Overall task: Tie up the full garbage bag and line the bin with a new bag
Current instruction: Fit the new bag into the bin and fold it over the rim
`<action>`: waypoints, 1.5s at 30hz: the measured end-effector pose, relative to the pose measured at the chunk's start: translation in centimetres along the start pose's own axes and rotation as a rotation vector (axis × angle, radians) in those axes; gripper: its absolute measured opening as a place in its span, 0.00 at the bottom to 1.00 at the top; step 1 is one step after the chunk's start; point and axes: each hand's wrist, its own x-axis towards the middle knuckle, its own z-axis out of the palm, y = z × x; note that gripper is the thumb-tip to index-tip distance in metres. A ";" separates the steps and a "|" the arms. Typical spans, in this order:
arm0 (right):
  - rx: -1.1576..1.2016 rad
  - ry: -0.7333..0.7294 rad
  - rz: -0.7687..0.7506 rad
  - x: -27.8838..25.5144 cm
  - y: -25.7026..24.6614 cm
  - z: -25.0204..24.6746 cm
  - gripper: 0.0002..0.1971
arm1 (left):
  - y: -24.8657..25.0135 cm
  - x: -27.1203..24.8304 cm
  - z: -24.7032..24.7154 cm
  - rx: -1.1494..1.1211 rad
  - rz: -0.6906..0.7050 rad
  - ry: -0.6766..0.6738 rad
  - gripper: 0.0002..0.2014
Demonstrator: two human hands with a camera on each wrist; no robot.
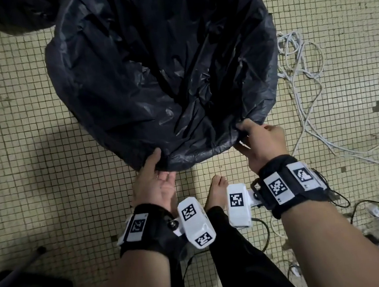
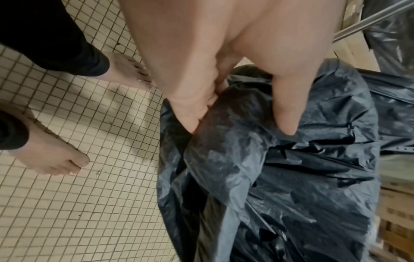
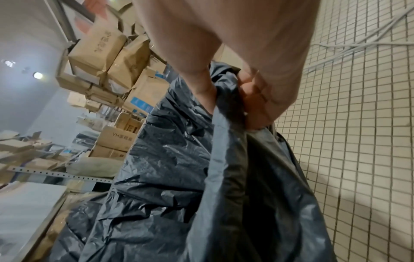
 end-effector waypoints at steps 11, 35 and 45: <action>0.084 -0.092 0.143 0.8 1.4 1.1 0.17 | 1.4 2.0 0.6 0.273 0.132 0.187 0.21; -0.313 0.169 -0.139 -0.4 0.4 0.7 0.15 | 2.0 -0.1 1.2 0.278 -0.178 0.201 0.41; -0.230 0.111 0.024 1.5 -0.2 1.4 0.10 | 0.7 -0.2 3.9 0.152 -0.327 0.181 0.20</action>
